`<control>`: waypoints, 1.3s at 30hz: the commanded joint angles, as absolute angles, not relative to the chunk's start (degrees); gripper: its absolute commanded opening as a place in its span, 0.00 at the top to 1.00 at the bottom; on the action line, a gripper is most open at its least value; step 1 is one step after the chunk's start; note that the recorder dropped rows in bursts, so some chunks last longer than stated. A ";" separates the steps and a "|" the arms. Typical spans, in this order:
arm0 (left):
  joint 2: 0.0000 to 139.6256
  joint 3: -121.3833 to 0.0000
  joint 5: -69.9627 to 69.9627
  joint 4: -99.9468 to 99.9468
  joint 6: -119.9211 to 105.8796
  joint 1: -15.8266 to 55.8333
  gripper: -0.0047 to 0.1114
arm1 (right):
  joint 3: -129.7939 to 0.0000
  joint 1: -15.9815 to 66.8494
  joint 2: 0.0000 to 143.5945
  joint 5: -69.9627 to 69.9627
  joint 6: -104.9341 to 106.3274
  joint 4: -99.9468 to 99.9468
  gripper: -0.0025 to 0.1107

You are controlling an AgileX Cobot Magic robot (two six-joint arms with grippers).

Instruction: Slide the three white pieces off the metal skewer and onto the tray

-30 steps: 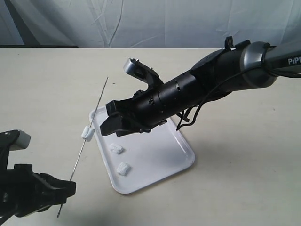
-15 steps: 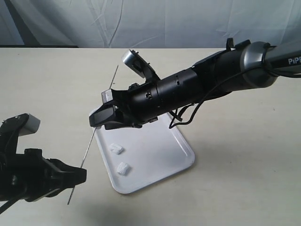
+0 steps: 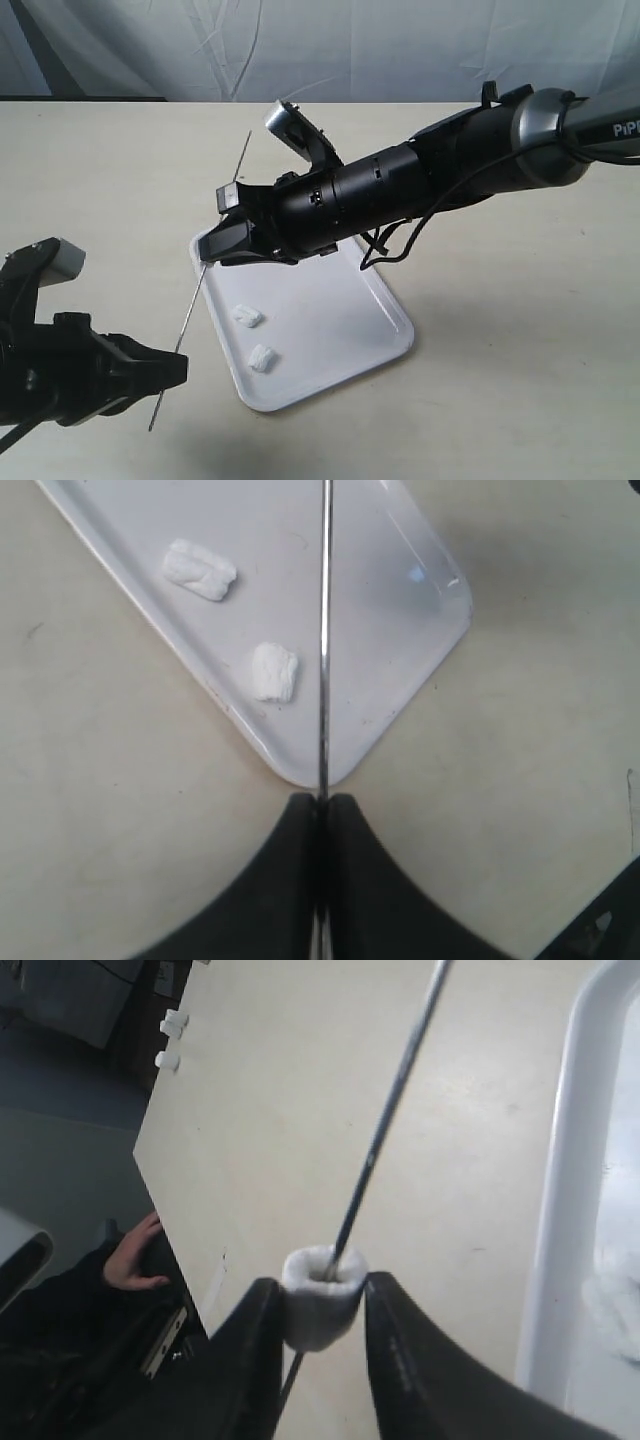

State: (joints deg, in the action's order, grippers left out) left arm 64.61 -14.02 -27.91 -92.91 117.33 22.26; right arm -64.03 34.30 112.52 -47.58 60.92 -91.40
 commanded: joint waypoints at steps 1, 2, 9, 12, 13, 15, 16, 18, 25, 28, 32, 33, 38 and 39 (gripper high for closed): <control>64.80 -14.32 -29.92 -90.17 114.70 22.36 0.96 | -64.22 34.27 112.32 -47.39 61.51 -91.91 0.74; 64.80 -14.32 -30.05 -89.76 114.56 22.36 0.96 | -64.22 34.27 112.32 -47.25 61.51 -91.91 0.74; 64.80 -14.32 -32.38 -88.43 113.24 22.36 0.96 | -64.22 34.36 112.32 -46.38 61.51 -92.14 0.76; 64.80 -14.32 -33.65 -88.43 113.24 22.36 0.96 | -64.22 34.36 112.32 -45.87 61.51 -92.61 0.76; 64.80 -14.32 -34.14 -88.43 113.01 22.36 0.96 | -64.22 34.36 112.32 -45.74 61.51 -92.61 0.76; 64.80 -14.32 -34.26 -88.43 112.91 22.36 0.96 | -64.22 34.36 112.32 -45.63 61.51 -92.81 0.78; 64.80 -14.32 -34.66 -88.43 112.90 22.36 0.96 | -64.22 34.36 112.32 -45.50 61.51 -92.84 0.79; 64.80 -14.32 -34.92 -88.43 112.76 22.36 0.96 | -64.22 34.36 112.32 -45.51 61.51 -92.99 0.79; 64.80 -14.20 -34.82 -91.06 113.05 22.36 0.96 | -64.22 34.36 112.32 -45.07 61.51 -93.54 0.79; 64.80 -14.20 -34.42 -91.48 113.05 22.36 0.96 | -64.22 34.36 112.32 -44.82 61.73 -93.66 0.83; 64.80 -14.20 -34.43 -91.69 113.05 22.36 0.96 | -64.22 34.36 112.32 -44.66 61.73 -93.79 0.86; 64.80 -14.20 -34.43 -91.77 113.05 22.36 0.96 | -64.22 34.36 112.32 -44.66 61.73 -94.17 0.86; 64.80 -14.20 -34.43 -94.53 114.05 22.36 0.96 | -64.42 34.36 112.32 -44.20 62.21 -96.30 0.86; 64.80 -14.20 -34.43 -94.93 114.60 22.36 0.96 | -64.42 34.25 112.32 -44.11 62.71 -96.87 0.86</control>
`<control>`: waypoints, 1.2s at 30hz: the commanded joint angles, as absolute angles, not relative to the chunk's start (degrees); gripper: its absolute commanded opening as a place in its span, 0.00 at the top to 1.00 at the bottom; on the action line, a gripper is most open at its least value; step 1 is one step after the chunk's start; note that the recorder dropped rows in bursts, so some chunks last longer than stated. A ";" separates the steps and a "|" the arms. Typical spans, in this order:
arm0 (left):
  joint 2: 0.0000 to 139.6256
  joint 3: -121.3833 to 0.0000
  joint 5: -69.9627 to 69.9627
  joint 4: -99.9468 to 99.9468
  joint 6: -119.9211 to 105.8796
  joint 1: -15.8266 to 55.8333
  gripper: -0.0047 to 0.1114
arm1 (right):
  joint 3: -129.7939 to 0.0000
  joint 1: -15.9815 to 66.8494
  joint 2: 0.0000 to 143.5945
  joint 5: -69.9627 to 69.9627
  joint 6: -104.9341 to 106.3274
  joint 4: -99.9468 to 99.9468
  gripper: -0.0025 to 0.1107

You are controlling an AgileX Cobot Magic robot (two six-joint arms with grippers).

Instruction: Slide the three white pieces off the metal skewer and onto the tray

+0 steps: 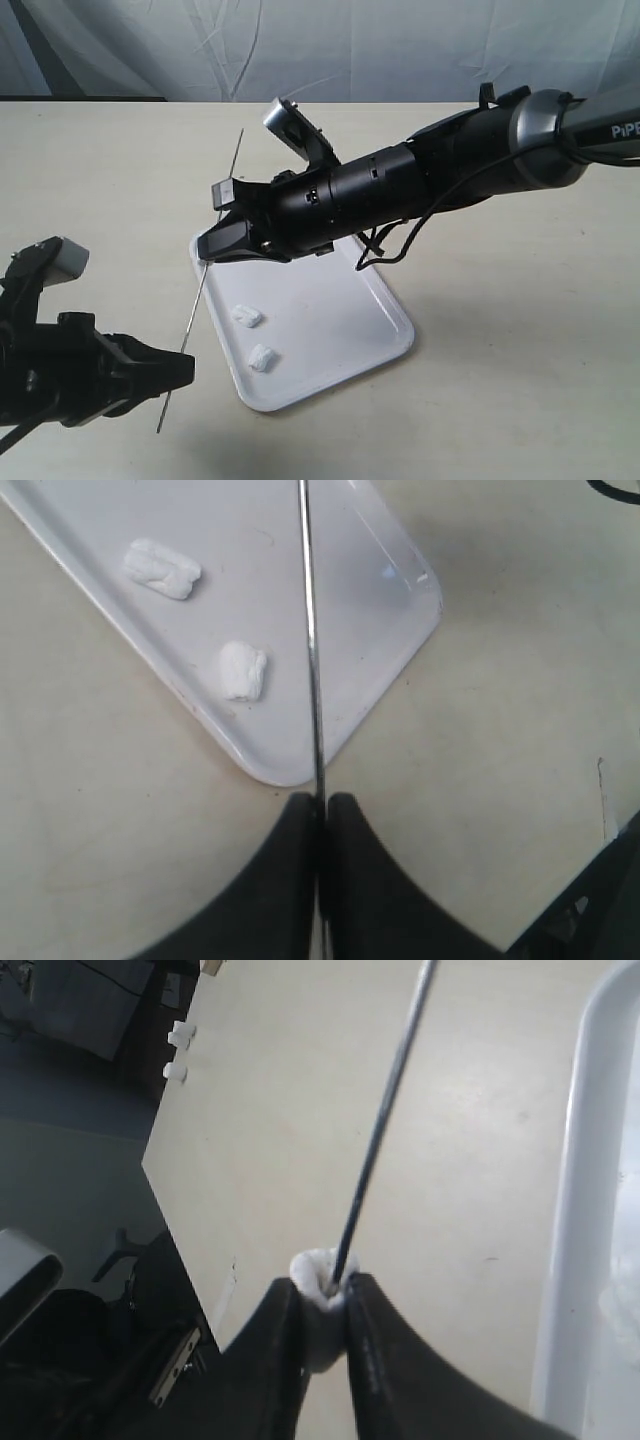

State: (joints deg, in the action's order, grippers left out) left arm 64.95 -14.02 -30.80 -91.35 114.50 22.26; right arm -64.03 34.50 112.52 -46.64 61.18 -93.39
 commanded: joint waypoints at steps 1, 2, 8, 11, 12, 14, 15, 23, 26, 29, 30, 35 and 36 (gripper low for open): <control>64.80 -14.20 -34.65 -95.81 115.36 22.36 0.96 | -64.42 34.11 112.32 -44.11 63.33 -97.67 0.86; 64.80 -14.20 -34.64 -96.31 115.62 22.36 0.96 | -64.42 33.98 112.32 -44.11 63.51 -98.46 0.86; 64.80 -10.91 -34.49 -97.24 116.52 22.36 0.96 | -64.42 32.61 112.32 -42.68 64.94 -99.95 0.86; 64.80 -8.94 -33.88 -97.12 116.28 22.36 0.96 | -65.16 32.06 112.32 -42.79 65.39 -99.95 0.86; 64.80 -8.23 -33.52 -97.12 116.28 22.36 0.96 | -65.61 32.04 112.21 -42.42 65.39 -99.95 0.86; 64.80 -6.90 -33.25 -97.03 116.28 22.36 0.96 | -66.65 32.04 112.21 -42.29 65.39 -99.95 0.86; 64.80 -6.01 -33.25 -97.03 116.28 22.36 0.96 | -67.24 32.04 112.21 -42.29 65.39 -99.95 0.86; 64.80 -2.20 -32.99 -93.96 113.01 22.36 0.96 | -72.30 32.04 112.21 -40.82 65.39 -99.95 0.86; 64.80 -1.69 -32.99 -92.92 111.95 22.36 0.96 | -73.51 32.04 112.21 -40.04 65.39 -99.95 0.86; 64.80 -1.69 -32.99 -92.67 111.94 22.36 0.96 | -74.00 31.78 112.11 -38.43 65.39 -99.95 0.86; 64.80 -1.69 -32.88 -92.54 111.79 22.36 0.96 | -74.00 31.61 112.11 -38.30 65.39 -99.95 0.86; 64.70 -1.80 -29.17 -91.01 111.57 22.36 0.96 | -74.00 31.43 112.49 -36.81 53.74 -78.03 0.85; 64.70 -1.92 -29.17 -91.01 111.57 22.36 0.96 | -74.00 31.43 112.78 -36.81 50.02 -72.53 0.85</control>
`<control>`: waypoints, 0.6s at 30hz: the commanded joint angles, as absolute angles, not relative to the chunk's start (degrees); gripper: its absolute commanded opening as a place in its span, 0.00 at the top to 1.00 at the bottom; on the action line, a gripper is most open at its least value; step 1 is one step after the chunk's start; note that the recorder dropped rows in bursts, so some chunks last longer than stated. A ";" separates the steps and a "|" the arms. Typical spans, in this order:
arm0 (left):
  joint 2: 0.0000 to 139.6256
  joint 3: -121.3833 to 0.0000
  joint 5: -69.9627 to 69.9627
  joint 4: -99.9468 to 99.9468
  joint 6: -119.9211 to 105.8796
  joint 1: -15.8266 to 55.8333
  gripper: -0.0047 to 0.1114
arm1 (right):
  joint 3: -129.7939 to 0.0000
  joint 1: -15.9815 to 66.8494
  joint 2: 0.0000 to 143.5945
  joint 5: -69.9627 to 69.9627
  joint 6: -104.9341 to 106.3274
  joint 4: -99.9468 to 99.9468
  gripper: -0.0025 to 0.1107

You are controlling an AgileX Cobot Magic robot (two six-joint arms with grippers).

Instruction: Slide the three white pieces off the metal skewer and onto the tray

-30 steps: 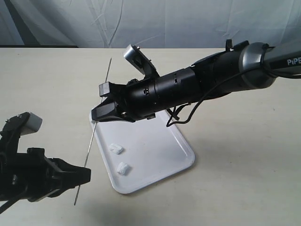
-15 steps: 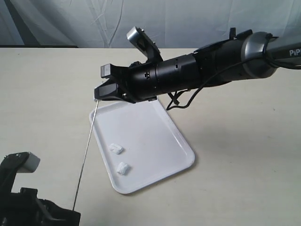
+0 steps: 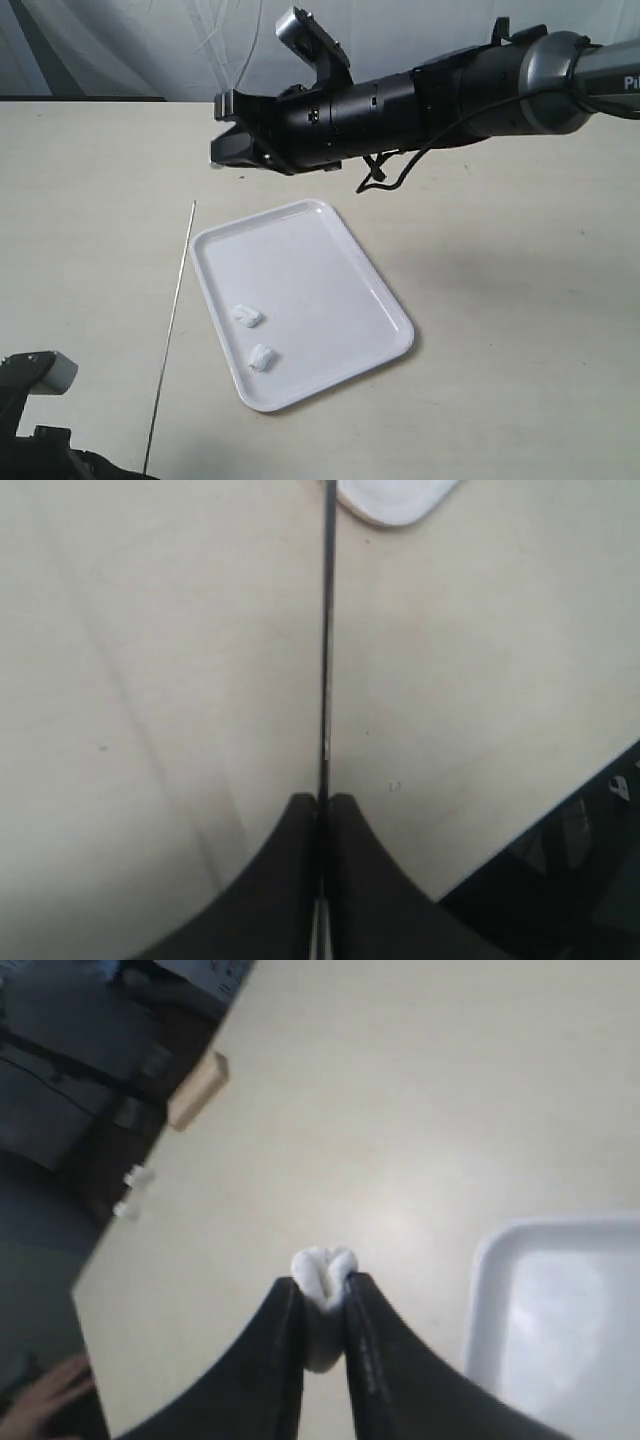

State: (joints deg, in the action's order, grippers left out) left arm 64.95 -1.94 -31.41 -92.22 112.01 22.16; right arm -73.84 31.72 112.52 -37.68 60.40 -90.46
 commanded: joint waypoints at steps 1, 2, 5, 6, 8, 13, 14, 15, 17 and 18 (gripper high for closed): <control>64.70 -2.42 -29.37 -91.42 111.78 22.36 0.96 | -74.00 31.80 113.15 -36.96 46.59 -68.05 0.85; 64.70 -2.95 -29.93 -91.83 111.78 22.36 0.96 | -74.00 31.98 113.52 -37.20 44.30 -65.05 0.85; 64.70 -4.89 -30.17 -92.59 113.55 22.36 0.96 | -74.00 32.68 114.42 -37.28 39.54 -59.21 0.85; 64.70 -5.51 -30.17 -92.89 113.88 22.36 0.96 | -74.00 32.68 114.63 -37.10 38.66 -58.58 0.85; 64.70 -7.15 -29.94 -93.62 115.04 22.36 0.96 | -74.00 32.68 114.86 -37.10 38.11 -58.47 0.85; 66.72 -11.47 -29.70 -99.63 119.85 22.36 0.96 | -74.00 32.68 115.82 -38.23 33.72 -53.50 0.85; 68.05 -12.30 -30.17 -99.75 119.85 22.36 0.96 | -74.00 32.68 116.06 -38.72 32.27 -52.08 0.84; 69.65 -13.17 -30.48 -99.87 119.85 22.36 0.96 | -74.00 32.68 116.30 -39.46 31.25 -50.88 0.81; 72.91 -14.63 -30.80 -99.95 119.85 22.36 0.96 | -74.00 32.68 116.95 -40.61 29.97 -49.30 0.70; 74.77 -15.48 -30.80 -99.95 119.85 22.36 0.96 | -74.00 32.68 117.10 -41.03 29.96 -48.99 0.62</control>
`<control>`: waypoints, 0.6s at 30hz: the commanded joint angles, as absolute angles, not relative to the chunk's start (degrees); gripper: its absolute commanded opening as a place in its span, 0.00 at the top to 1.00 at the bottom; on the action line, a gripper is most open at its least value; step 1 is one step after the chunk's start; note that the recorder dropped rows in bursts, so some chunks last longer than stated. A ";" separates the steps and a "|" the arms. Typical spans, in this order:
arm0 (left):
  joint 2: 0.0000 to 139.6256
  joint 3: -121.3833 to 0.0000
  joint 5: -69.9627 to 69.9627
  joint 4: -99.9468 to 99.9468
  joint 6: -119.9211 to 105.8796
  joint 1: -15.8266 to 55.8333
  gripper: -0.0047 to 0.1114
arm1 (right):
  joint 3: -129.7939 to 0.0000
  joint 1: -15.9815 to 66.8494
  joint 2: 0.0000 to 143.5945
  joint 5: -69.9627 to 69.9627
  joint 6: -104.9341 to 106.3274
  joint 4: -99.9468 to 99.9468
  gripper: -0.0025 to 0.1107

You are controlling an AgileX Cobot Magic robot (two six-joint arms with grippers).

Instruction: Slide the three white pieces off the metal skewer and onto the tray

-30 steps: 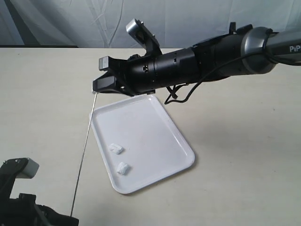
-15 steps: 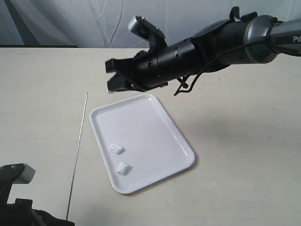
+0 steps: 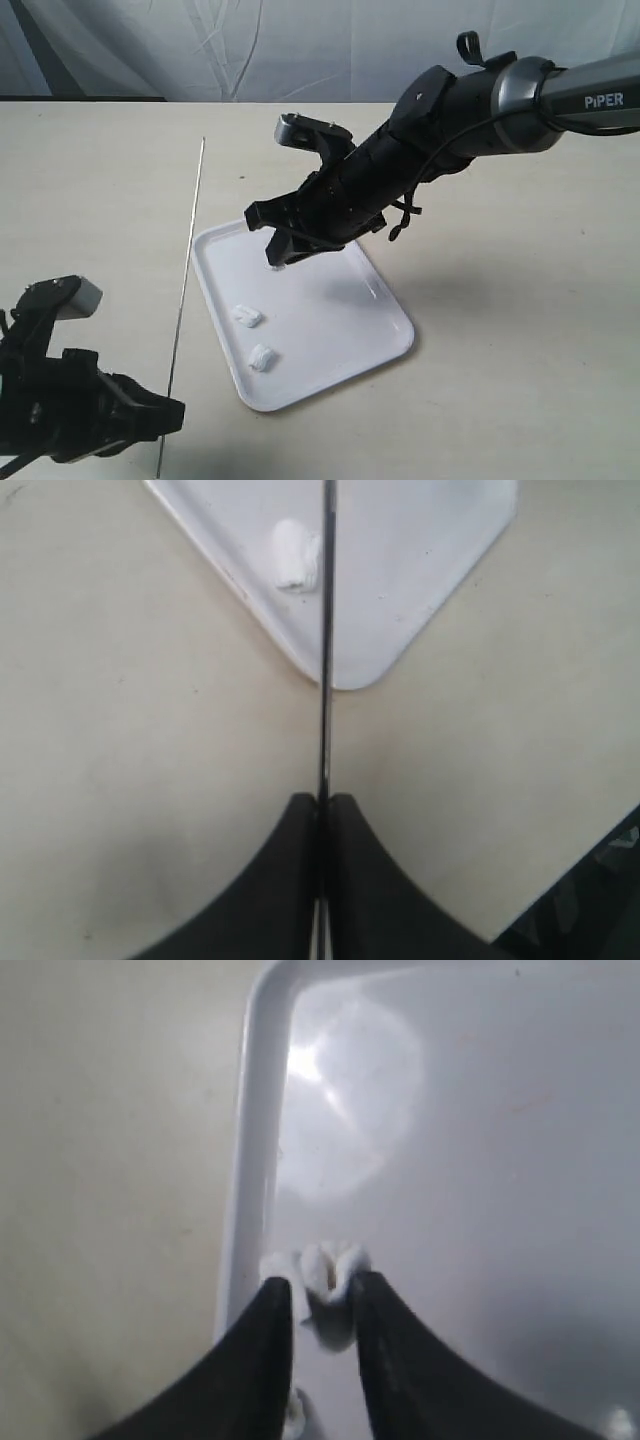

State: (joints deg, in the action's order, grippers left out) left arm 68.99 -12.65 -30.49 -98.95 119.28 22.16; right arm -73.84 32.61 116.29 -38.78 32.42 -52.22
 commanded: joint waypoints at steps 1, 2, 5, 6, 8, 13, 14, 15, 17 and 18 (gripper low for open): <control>76.31 -16.21 -30.80 -99.95 119.85 22.36 0.96 | -74.00 32.68 117.11 -41.62 29.96 -48.75 0.57; 78.21 -17.20 -30.80 -99.95 119.85 22.36 0.96 | -74.00 32.68 117.11 -41.86 29.96 -48.63 0.56; 83.26 -20.90 -31.87 -99.95 119.85 22.36 0.96 | -74.00 32.68 116.56 -43.68 29.96 -47.26 0.56; 84.85 -22.43 -32.30 -99.95 119.85 22.36 0.96 | -74.00 32.68 116.14 -44.30 29.96 -46.26 0.56; 87.57 -25.30 -33.79 -99.95 119.85 22.36 0.96 | -74.00 32.68 114.95 -44.60 29.68 -43.18 0.56; 92.66 -31.42 -37.51 -99.95 119.85 22.36 0.96 | -74.00 32.68 109.70 -46.66 26.71 -30.90 0.56; 94.17 -31.90 -37.94 -99.95 119.85 22.36 0.96 | -74.00 32.68 108.37 -47.19 26.12 -28.42 0.56; 95.25 -32.15 -38.50 -99.95 119.85 22.36 0.96 | -74.00 32.68 107.06 -47.70 25.38 -26.53 0.56; 98.21 -32.15 -40.56 -99.95 119.85 22.36 0.96 | -74.00 32.68 104.35 -48.24 24.16 -22.68 0.56; 99.78 -32.15 -41.88 -99.95 119.85 22.36 0.96 | -74.00 32.68 103.29 -48.24 23.62 -21.35 0.56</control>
State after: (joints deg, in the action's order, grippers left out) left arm 96.23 -31.92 -38.78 -99.87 119.66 22.16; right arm -73.84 32.74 106.47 -47.39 25.03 -26.32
